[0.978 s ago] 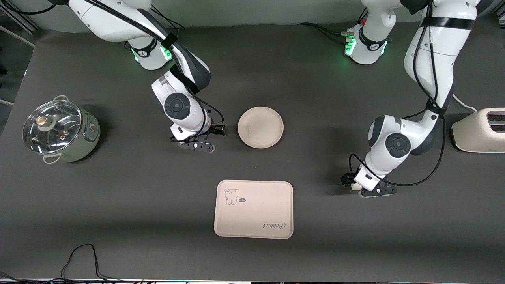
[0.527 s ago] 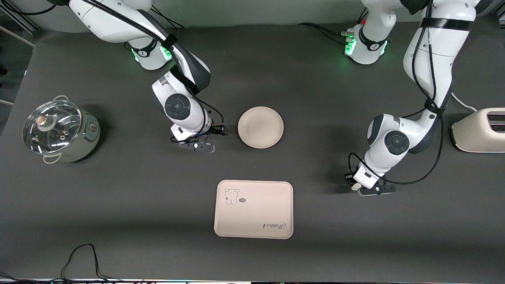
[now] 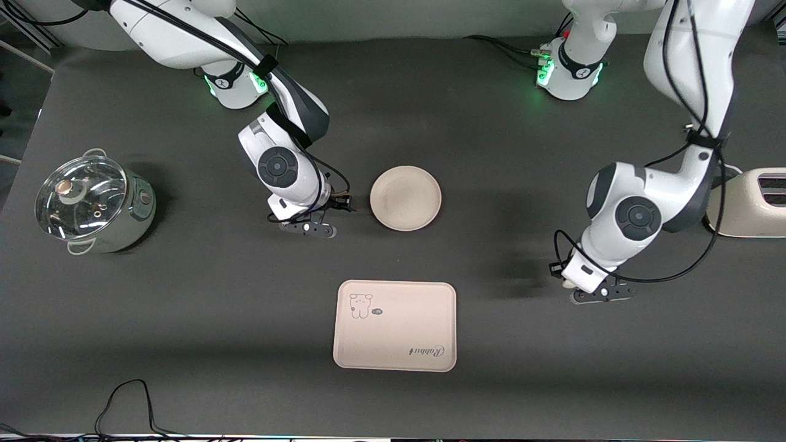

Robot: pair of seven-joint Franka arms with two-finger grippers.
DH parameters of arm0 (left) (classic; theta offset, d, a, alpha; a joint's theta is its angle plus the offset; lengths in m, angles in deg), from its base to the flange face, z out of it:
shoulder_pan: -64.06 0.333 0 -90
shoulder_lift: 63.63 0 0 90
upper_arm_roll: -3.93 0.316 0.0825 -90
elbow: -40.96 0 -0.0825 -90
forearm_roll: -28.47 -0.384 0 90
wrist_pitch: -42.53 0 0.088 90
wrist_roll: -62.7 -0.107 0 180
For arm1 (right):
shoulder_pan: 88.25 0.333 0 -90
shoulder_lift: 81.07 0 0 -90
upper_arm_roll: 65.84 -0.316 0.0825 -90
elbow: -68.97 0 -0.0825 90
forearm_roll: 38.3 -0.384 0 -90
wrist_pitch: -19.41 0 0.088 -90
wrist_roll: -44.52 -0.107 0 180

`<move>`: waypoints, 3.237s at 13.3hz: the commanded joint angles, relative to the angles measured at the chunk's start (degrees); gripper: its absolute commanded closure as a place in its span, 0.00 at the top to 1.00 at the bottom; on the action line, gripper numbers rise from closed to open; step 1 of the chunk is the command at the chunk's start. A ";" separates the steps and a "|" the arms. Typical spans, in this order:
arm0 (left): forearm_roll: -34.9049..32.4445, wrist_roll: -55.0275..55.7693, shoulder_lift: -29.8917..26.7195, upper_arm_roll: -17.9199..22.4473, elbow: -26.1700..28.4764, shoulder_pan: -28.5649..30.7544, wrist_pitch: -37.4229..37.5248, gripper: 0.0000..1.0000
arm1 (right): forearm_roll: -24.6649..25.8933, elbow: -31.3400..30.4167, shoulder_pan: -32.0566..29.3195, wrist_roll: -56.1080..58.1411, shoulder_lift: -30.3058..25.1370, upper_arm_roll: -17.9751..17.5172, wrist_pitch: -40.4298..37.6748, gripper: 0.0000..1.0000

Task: Place bun in plate and plate on tray
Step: 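Carry the bun with the left gripper over the plate and lower it, then open the left gripper to release the bun and lift away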

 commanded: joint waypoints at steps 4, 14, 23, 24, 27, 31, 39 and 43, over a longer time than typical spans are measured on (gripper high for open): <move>2.23 19.91 -4.54 -11.80 -7.89 -2.34 19.73 0.10 | 1.14 0.42 0.57 -1.08 0.47 0.23 0.44 1.00; -5.12 54.05 7.40 -16.14 -3.50 -17.53 -0.64 0.15 | 1.14 0.24 0.57 -0.38 0.47 0.23 0.44 1.00; -12.09 61.45 12.43 -16.40 -3.14 -20.62 -2.41 1.00 | 1.14 -0.46 0.57 -0.38 0.91 0.23 1.67 1.00; -12.09 61.54 12.43 -16.40 -3.14 -20.71 -2.33 1.00 | 1.14 -0.55 0.57 -0.38 0.91 0.23 1.85 1.00; -12.00 63.54 12.08 -16.92 -3.06 -20.80 -1.71 1.00 | 1.14 -0.72 0.66 -0.38 0.91 0.23 2.29 1.00; -12.00 65.93 11.46 -19.21 -2.88 -20.71 0.93 1.00 | 1.14 -0.72 0.66 -0.38 0.91 0.23 2.29 1.00; -11.21 55.51 4.45 -19.13 -3.41 -11.86 4.34 1.00 | 0.62 -5.10 5.67 -0.38 4.34 0.23 19.93 1.00; -2.18 30.68 -3.81 -18.34 -3.41 0.96 11.01 1.00 | 1.06 -6.08 6.98 -0.55 6.00 0.23 24.34 1.00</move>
